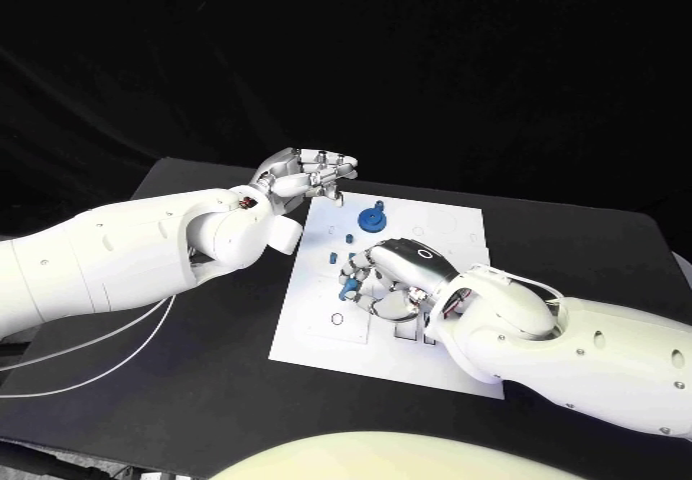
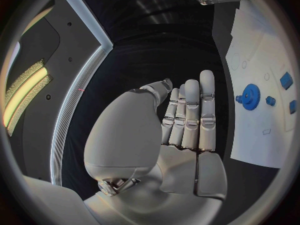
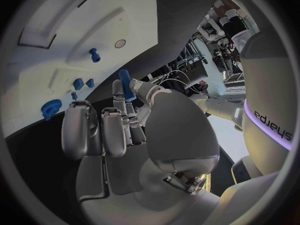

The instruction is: Assemble the parts on the task board

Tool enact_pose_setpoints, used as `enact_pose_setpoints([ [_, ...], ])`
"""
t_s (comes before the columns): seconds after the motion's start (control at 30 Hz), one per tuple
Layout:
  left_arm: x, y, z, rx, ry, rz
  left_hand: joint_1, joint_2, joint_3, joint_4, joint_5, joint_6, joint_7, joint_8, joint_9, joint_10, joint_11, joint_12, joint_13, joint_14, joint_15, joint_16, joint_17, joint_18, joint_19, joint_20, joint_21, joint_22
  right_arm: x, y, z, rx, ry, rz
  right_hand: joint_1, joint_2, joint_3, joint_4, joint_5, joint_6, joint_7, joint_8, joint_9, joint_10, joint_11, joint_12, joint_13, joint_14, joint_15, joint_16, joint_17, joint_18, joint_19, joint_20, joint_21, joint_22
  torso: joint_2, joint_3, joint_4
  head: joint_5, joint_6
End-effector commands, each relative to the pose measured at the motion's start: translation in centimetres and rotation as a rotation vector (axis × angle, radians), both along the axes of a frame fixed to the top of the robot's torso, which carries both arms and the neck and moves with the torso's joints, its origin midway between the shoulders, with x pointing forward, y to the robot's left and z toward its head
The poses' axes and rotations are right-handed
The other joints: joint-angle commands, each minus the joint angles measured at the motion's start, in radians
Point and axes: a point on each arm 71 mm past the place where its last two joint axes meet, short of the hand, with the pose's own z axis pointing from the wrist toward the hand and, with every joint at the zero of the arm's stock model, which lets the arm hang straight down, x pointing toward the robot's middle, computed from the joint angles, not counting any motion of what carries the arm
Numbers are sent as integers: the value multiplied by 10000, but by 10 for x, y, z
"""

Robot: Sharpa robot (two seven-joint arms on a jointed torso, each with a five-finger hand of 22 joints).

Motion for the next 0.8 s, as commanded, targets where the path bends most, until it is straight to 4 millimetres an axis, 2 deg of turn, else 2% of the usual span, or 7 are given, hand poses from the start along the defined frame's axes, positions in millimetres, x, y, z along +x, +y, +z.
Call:
enact_pose_setpoints([
  [0.03,-1,-5,1,-153,-43,-339,-6,44,-11,-77,-45,-72,-28,35,-15,-74,34,63,16,-89,12,18,-12,64,-3,24,-64,-15,-4,7,-10,-483,-47,362,70,-44,-25,-70,22,-90,12,-29,-22,55,21,53,10,424,13,59,-3,-129,-5,15,34,-5,17,-8,-27,122,-20],
  [0.23,-1,-7,1,-203,-52,-450,-21,36,-20,-74,-49,-79,-26,35,-16,-80,37,67,16,-93,15,19,-14,62,-4,26,-66,-16,-9,19,-24,-706,12,577,65,-74,-38,-83,5,-106,21,-42,-25,44,28,51,14,429,17,73,20,-131,-1,18,44,8,24,11,-9,217,-70],
  [0.37,-1,-8,1,-219,-54,-485,-21,36,-20,-74,-49,-79,-26,35,-16,-80,37,67,16,-93,15,19,-14,62,-4,26,-66,-16,-9,21,-31,-869,22,590,67,-77,-38,-85,3,-107,20,-43,-25,44,28,52,15,431,17,77,28,-136,7,19,60,26,30,6,3,257,-80],
  [0.53,-1,-7,1,-217,-54,-479,-21,36,-20,-74,-49,-79,-26,35,-16,-80,37,67,16,-93,15,19,-14,62,-4,26,-66,-16,-8,21,-36,-1031,31,528,59,-91,-46,-87,-13,-112,25,-49,-27,39,33,52,18,434,19,85,37,-137,11,21,67,34,31,3,-21,318,-91],
  [0.6,-1,-7,1,-215,-55,-473,-39,31,-28,-69,-52,-84,-25,37,-17,-87,39,72,16,-97,18,21,-16,61,-5,27,-69,-16,-8,21,-37,-1094,5,502,59,-91,-46,-87,-13,-112,25,-49,-27,39,33,52,18,434,19,85,37,-137,11,21,67,34,30,1,-32,325,-102],
  [0.8,-1,-7,1,-217,-61,-469,-41,31,-28,-69,-51,-85,-26,38,-18,-88,39,73,16,-98,19,21,-16,61,-5,28,-70,-17,-8,19,-40,-1268,-34,437,57,-93,-48,-89,-23,-111,25,-51,-27,39,34,54,21,436,21,89,40,-138,13,22,70,39,23,1,-8,289,-140],
])
